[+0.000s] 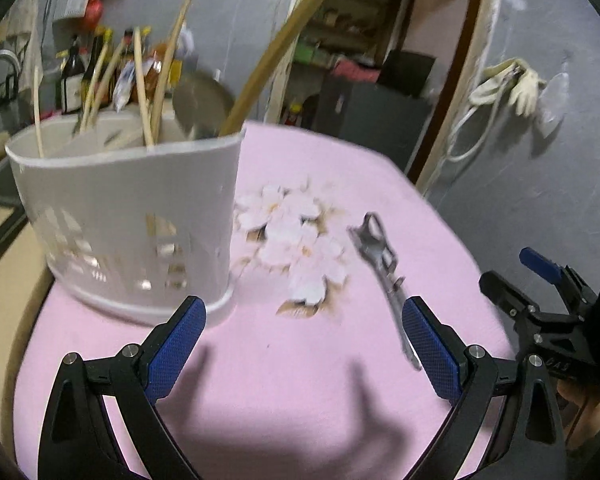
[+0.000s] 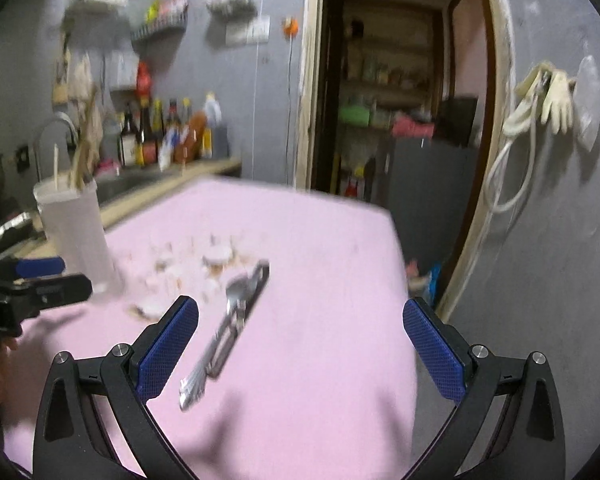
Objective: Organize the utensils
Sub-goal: 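Move both open tools back over the fork and peeler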
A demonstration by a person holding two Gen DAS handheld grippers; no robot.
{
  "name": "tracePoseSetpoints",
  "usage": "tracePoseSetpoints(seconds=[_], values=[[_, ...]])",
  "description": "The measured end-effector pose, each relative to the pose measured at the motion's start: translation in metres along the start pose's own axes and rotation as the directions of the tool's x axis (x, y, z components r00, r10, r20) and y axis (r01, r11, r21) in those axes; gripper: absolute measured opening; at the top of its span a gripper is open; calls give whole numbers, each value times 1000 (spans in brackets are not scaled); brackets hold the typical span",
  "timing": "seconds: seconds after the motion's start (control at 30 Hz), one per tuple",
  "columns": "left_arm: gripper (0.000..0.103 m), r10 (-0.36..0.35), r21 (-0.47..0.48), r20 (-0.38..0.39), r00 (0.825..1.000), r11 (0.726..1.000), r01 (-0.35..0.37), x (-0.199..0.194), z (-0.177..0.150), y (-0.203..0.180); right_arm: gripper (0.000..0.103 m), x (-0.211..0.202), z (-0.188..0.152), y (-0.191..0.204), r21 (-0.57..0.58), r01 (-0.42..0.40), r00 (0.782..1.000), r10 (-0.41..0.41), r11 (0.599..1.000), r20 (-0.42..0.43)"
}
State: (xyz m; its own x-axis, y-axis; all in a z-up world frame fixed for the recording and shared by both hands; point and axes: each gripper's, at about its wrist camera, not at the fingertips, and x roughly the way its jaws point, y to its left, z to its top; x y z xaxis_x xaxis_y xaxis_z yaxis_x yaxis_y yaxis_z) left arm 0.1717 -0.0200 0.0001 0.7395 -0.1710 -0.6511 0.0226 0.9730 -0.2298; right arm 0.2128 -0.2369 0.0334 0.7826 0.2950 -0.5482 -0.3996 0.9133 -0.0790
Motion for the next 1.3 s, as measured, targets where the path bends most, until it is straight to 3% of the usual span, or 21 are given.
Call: tracePoseSetpoints(seconds=[0.17, 0.5, 0.63, 0.77, 0.9, 1.07, 1.17, 1.3], values=[[96, 51, -20, -90, 995, 998, -54, 15, -3, 6, 103, 26, -8, 2, 13, -38, 989, 40, 999, -146], [96, 84, -98, -205, 975, 990, -106, 29, -4, 22, 99, 54, -11, 22, -54, -99, 958, 80, 994, -275], [96, 84, -103, -208, 975, 989, -107, 27, -3, 23, 80, 65, -13, 29, -91, -94, 949, 62, 991, -308], [96, 58, -50, -213, 975, 996, -70, 26, -3, 13, 64, 67, -11, 27, -92, -83, 951, 52, 992, -304], [96, 18, -19, -222, 975, 1000, -23, 29, -4, 0, 54, 68, -11, 25, -100, -79, 951, 45, 992, -306], [95, -21, -11, -230, 973, 1000, 19, 35, 2, -9, 25, 65, -14, 24, -90, -136, 942, 101, 987, -320], [90, -39, 6, -241, 970, 999, 42, 45, 8, -12, 8, 60, -17, 22, -61, -172, 935, 143, 983, -324], [70, -60, 68, -265, 962, 994, 80, 55, 15, -23, 6, 50, -23, 16, -49, -145, 944, 124, 988, -307]])
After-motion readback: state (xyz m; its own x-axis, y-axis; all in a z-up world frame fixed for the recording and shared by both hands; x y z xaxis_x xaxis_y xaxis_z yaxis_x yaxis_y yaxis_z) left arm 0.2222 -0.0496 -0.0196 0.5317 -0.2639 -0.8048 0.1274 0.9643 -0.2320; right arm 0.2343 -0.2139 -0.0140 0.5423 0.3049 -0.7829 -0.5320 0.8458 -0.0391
